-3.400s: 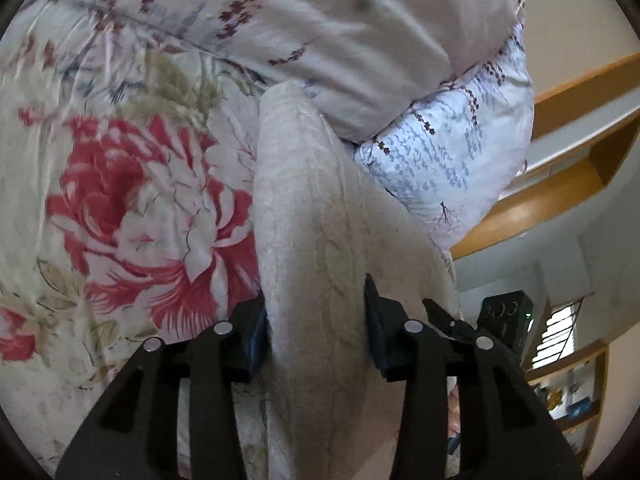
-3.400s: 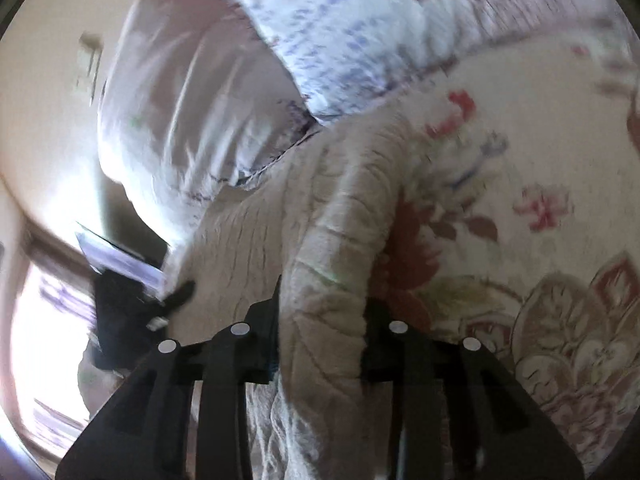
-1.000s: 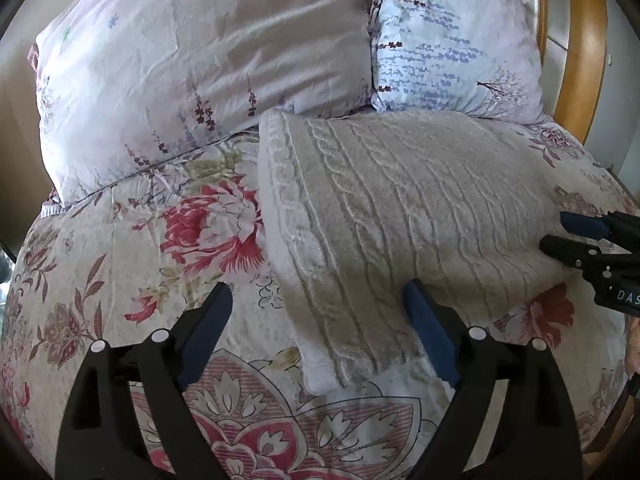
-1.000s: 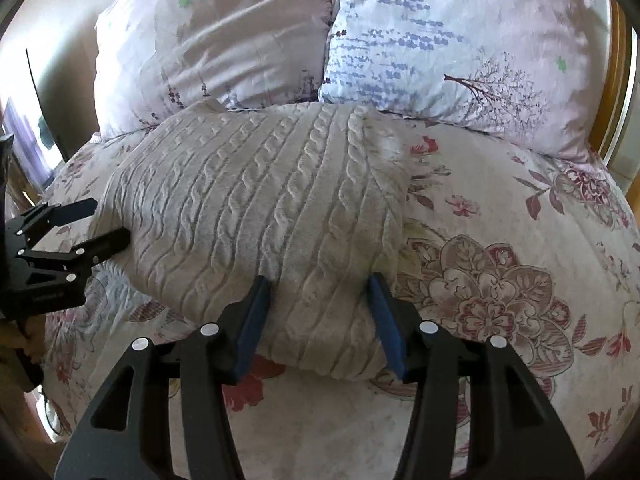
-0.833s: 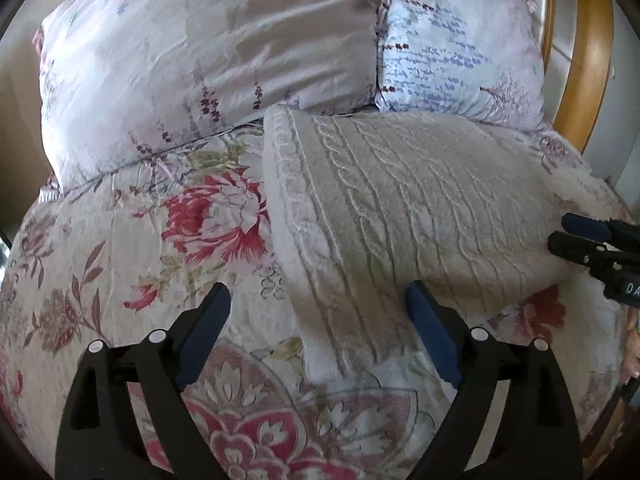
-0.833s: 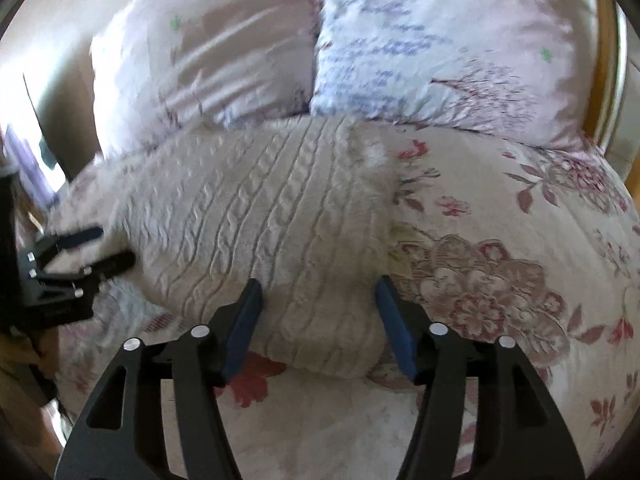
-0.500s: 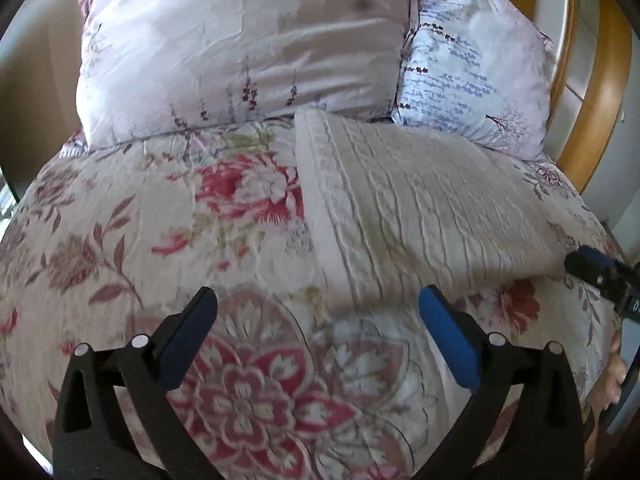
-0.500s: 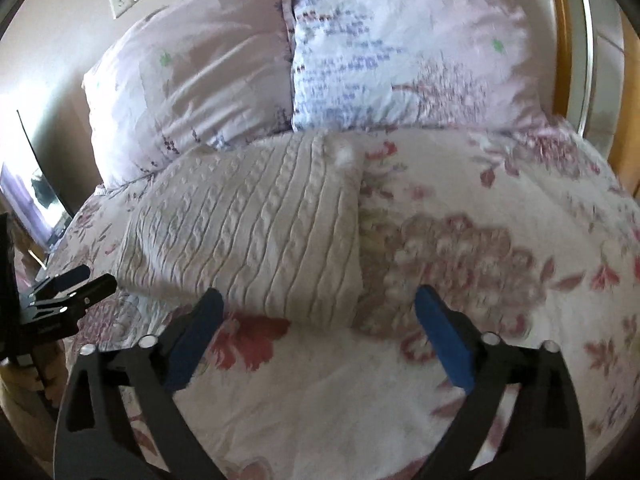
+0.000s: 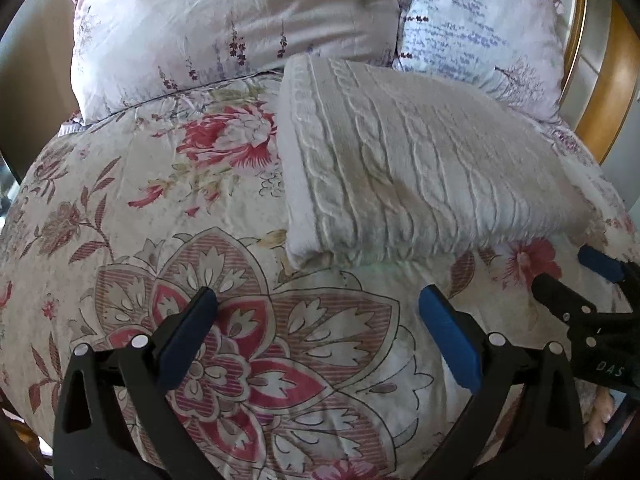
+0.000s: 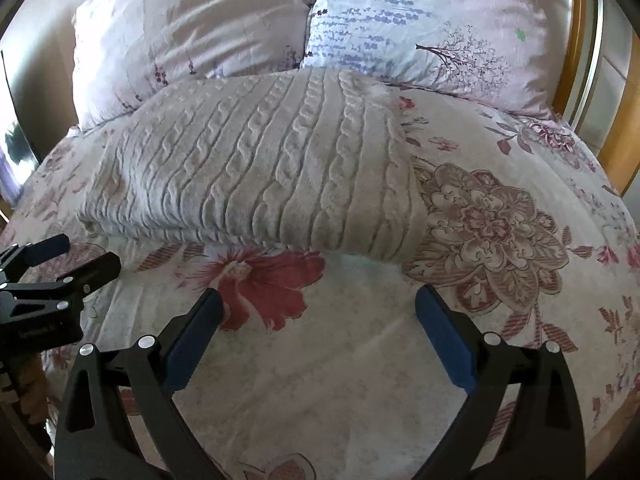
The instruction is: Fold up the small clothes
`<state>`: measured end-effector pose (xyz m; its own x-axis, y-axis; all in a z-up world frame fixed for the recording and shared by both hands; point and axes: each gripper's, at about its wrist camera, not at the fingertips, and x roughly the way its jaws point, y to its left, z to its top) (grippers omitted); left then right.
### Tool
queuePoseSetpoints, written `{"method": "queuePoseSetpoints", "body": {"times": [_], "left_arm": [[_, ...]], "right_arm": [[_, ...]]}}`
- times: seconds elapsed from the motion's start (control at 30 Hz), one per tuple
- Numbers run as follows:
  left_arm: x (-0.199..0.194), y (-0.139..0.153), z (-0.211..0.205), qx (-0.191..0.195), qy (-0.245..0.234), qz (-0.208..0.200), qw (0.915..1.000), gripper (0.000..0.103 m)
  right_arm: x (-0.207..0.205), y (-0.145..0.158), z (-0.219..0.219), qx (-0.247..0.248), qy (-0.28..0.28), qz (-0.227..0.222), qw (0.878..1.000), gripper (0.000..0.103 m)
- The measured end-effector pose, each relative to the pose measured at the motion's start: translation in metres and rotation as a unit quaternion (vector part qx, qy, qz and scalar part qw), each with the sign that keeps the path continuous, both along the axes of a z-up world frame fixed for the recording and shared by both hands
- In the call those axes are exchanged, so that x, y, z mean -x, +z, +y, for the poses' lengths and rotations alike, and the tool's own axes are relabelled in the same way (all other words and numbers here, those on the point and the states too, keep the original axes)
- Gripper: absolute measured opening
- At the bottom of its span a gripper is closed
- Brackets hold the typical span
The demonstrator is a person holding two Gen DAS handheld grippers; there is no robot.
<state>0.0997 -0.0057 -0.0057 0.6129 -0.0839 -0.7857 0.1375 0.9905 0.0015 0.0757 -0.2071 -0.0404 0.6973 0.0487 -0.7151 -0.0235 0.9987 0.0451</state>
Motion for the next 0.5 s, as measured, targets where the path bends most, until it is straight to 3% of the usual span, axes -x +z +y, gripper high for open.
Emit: {"method": "queuePoseSetpoints", "body": {"times": [0.5], "left_arm": [[0.0028,-0.0012,-0.0027,-0.006,0.004,-0.008,0.9999,0.101]], "right_arm": [[-0.0012,-0.0030,0.0026,0.014,-0.007,0.002,1.000,0.102]]}}
